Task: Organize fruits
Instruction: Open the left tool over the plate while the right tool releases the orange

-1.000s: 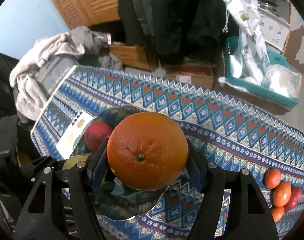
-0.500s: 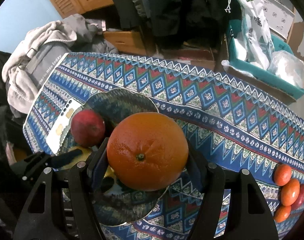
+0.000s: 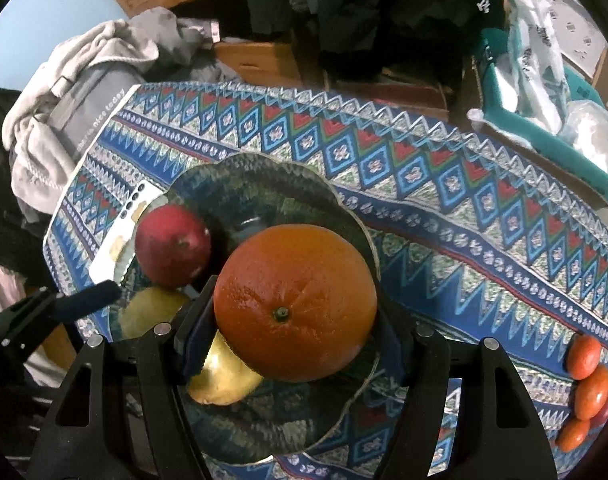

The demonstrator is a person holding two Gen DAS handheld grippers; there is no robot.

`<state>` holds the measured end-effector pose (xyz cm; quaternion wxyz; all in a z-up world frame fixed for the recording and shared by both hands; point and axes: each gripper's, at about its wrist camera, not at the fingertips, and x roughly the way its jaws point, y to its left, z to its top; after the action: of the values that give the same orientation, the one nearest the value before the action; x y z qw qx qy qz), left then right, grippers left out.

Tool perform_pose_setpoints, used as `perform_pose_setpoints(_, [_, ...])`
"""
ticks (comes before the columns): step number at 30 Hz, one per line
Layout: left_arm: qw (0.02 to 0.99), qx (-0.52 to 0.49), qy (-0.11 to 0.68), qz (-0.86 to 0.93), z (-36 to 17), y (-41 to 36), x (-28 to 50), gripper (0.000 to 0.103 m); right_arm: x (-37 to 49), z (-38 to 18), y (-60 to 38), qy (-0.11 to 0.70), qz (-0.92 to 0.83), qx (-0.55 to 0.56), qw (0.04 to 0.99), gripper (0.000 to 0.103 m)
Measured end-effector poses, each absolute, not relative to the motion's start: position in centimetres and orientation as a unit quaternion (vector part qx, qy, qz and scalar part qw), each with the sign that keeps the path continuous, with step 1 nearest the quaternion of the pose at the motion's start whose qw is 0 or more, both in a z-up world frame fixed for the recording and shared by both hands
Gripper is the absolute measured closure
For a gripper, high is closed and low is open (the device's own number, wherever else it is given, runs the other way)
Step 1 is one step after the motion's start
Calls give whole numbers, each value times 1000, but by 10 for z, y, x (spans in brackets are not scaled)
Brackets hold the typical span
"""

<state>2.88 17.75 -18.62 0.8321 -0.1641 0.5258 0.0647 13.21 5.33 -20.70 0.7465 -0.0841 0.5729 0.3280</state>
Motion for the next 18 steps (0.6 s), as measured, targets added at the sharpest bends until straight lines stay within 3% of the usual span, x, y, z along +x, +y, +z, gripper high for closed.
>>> perform_pose_setpoints(6, [829, -167, 527, 79, -191, 189, 24, 32, 133, -219, 60, 586, 324, -84, 738, 32])
perform_pose_setpoints(18, [832, -164, 524, 79, -185, 190, 22, 32, 131, -178, 57, 551, 328, -68, 764, 31])
